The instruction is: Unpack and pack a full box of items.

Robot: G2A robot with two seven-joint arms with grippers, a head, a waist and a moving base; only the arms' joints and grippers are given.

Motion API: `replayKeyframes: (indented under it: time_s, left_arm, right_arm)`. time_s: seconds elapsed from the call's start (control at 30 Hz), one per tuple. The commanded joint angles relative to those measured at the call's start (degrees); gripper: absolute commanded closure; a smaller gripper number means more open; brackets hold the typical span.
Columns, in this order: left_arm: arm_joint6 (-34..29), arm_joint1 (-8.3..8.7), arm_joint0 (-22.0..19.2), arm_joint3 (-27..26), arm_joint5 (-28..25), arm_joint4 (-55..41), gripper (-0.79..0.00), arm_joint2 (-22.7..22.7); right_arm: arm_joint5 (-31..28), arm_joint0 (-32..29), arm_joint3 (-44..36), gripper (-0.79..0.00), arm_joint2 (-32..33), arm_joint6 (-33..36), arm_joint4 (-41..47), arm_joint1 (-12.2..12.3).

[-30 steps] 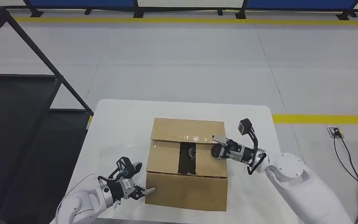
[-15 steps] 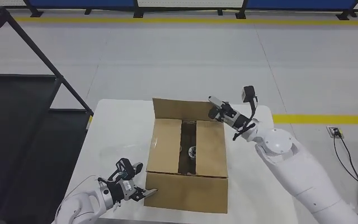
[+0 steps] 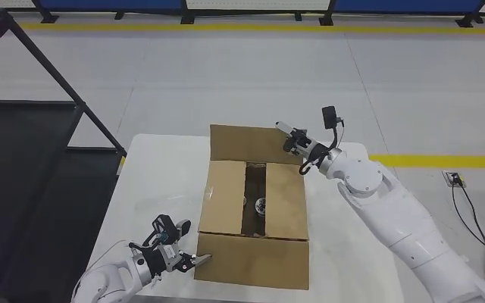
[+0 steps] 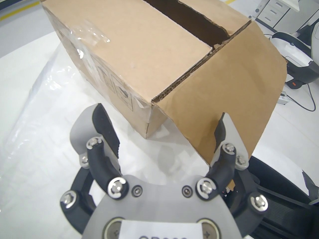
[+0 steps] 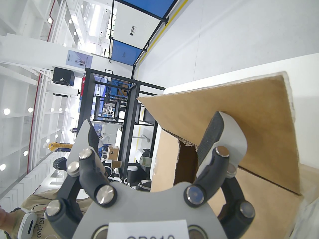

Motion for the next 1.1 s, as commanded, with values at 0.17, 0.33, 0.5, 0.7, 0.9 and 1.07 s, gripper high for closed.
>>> replayKeyframes:
  time_s: [0.17,0.33,0.5,0.7,0.9,1.07]
  left_arm:
    - [-0.2,0.03,0.4,-1.5,0.4,0.5,-0.785,0.8]
    - [-0.9,0.13,0.8,-1.6,1.2,1.5,-0.785,1.4]
    - [-0.8,0.17,0.6,-0.1,1.8,1.4,-0.785,2.0]
    - [0.2,0.19,0.5,1.8,2.8,1.7,-0.785,2.6]
    - [1.1,0.23,0.6,2.6,3.2,2.5,-0.785,3.3]
    - [1.5,0.25,0.5,2.7,3.9,2.9,-0.785,3.8]
  right_arm:
    - [4.8,0.1,1.0,-0.785,-1.2,-7.3,-4.9,-0.8]
    - [8.4,3.1,5.6,-0.785,-5.0,-9.3,-6.5,-4.1]
    - [8.4,6.3,12.8,-0.785,-7.4,-6.4,-5.5,-7.3]
    - [7.8,9.2,20.8,-0.785,-9.1,-2.9,-4.6,-10.6]
    - [7.1,10.9,26.4,-0.785,-9.5,-1.7,-4.5,-13.1]
    - [6.2,11.8,29.9,-0.785,-9.3,0.1,-4.8,-14.5]
